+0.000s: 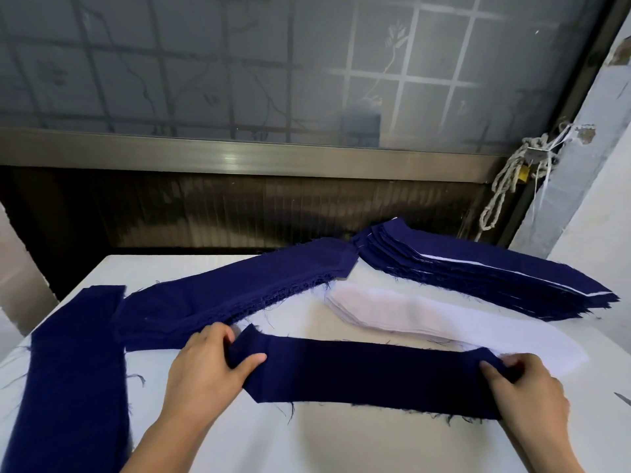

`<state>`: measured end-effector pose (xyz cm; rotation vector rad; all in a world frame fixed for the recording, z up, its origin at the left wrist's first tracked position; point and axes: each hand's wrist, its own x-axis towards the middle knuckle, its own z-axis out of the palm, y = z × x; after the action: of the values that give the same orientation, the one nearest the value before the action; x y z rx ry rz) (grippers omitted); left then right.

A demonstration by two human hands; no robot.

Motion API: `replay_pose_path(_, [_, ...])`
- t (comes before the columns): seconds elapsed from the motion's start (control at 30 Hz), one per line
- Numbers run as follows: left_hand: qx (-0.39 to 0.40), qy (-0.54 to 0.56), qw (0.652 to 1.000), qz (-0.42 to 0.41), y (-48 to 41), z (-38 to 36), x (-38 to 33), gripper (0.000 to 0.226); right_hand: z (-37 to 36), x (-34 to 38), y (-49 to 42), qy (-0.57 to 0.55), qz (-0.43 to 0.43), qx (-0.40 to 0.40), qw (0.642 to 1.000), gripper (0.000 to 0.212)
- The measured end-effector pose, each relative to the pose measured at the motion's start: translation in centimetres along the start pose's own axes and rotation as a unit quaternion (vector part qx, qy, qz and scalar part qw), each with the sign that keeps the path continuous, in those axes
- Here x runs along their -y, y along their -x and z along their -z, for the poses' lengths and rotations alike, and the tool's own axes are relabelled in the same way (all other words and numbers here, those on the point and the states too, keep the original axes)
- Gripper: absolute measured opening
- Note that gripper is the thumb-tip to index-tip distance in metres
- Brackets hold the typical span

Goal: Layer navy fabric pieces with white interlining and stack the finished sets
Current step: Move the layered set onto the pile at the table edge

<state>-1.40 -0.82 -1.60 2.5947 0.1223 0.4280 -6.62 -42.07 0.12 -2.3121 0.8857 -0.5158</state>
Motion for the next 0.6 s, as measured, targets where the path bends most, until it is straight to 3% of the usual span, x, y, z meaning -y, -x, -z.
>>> replay_pose_path(0.13, [0.06,0.081,0.995,-0.011,0.2,-0.2,0.1,0.068,0.0,0.1,0.4,-0.111,-0.004,0.014,0.994,0.038])
replay_pose_path(0.23, [0.06,0.104,0.993,-0.005,0.0,-0.1,0.2,0.076,0.2,0.0,0.7,-0.184,0.0,0.026,0.983,0.052])
replay_pose_path(0.33, [0.063,0.117,0.991,-0.001,0.0,0.1,0.1,0.059,0.4,-0.2,0.6,-0.221,-0.007,0.04,0.974,0.054])
replay_pose_path(0.47, [0.097,0.143,0.985,0.02,-0.1,0.4,0.1,0.02,0.6,-0.2,0.7,-0.203,-0.014,0.025,0.979,0.044])
replay_pose_path(0.6, [0.122,0.136,0.983,0.002,-0.1,0.9,-0.2,0.012,0.7,0.1,1.0,-0.203,-0.013,0.032,0.979,0.042])
